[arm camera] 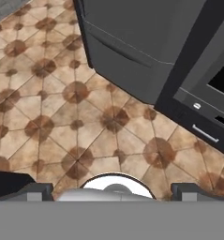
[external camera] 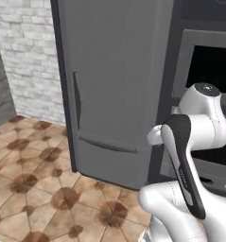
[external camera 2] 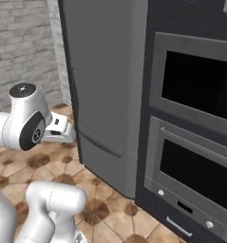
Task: Retrieve the chicken drumstick from the fridge and place it on the saucepan with marinade on the stove.
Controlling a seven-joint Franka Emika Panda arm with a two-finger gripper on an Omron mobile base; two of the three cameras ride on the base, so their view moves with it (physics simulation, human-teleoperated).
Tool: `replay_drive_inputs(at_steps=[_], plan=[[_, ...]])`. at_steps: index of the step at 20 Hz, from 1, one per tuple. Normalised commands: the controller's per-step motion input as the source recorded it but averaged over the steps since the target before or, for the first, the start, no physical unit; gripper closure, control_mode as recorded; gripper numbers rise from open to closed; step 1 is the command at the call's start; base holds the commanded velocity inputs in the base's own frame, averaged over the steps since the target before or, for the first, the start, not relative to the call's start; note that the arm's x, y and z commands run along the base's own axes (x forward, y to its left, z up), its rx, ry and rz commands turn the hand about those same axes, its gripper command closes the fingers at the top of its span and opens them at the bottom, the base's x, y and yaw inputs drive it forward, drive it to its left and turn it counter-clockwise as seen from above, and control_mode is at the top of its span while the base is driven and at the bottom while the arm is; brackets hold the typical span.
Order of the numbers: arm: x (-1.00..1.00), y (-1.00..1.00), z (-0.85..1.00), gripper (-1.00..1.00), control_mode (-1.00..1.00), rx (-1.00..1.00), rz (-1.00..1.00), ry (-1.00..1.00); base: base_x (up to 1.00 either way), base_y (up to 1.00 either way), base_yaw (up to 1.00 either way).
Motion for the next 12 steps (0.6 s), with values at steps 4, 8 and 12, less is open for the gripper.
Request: replay_drive_inputs(at_steps=[4,8,12], plan=[[0.00,0.00,0.00,-1.00,1.00,0.00,0.00,0.00,0.98,0.78,0.22],[0.00,0.00,0.00,-1.00,1.00,0.00,0.00,0.00,1.00,0.68,0.19],[0.00,0.00,0.00,-1.00,1.00,0.00,0.00,0.00,1.00,0.48,0.14]])
